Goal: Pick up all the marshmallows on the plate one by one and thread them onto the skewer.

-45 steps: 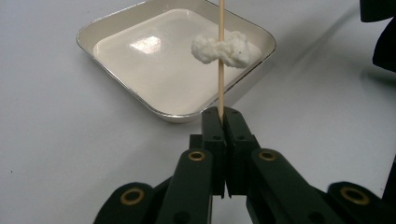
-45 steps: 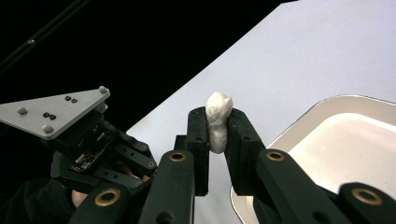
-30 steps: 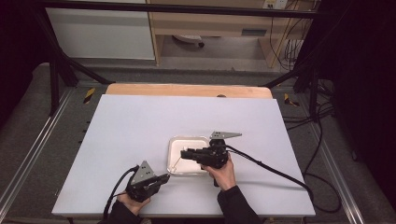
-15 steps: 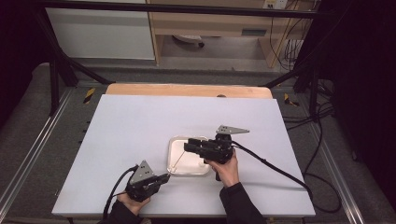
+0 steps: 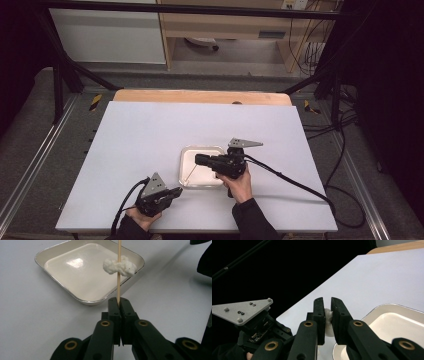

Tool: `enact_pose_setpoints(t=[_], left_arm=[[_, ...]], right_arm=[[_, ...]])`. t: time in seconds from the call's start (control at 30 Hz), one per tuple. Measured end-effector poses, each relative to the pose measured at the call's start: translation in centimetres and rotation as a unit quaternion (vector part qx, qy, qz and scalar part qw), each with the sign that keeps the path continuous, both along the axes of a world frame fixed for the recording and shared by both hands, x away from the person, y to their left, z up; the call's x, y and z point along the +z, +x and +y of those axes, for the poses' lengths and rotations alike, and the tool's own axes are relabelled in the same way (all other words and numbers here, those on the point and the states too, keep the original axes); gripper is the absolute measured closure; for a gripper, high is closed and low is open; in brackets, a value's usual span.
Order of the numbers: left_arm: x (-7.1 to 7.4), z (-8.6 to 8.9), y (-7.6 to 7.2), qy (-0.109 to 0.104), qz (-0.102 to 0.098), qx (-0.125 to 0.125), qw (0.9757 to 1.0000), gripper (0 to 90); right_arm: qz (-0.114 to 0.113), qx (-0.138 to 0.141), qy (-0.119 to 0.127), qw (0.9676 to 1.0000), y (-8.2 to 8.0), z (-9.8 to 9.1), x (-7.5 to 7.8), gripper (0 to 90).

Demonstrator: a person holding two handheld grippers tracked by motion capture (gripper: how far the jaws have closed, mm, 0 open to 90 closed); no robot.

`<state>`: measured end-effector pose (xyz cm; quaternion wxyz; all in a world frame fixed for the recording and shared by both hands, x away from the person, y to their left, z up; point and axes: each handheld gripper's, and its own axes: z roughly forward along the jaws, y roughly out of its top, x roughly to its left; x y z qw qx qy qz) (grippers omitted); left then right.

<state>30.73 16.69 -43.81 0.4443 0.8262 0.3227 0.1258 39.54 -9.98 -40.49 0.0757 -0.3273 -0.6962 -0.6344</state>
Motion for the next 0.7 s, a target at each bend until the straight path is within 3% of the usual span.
enact_pose_setpoints(t=[0.3,0.7], left_arm=[[0.05,0.03,-0.02,-0.003,0.004,0.001,1.0000,88.7],[-0.19,-0.16,-0.04,0.006,0.010,-0.002,0.9999,88.7]], right_arm=[[-0.013,-0.005,-0.006,0.9999,-0.33,0.16,-0.28,82.2],[-0.013,-0.004,-0.009,0.9999,-0.82,0.49,-0.79,82.2]])
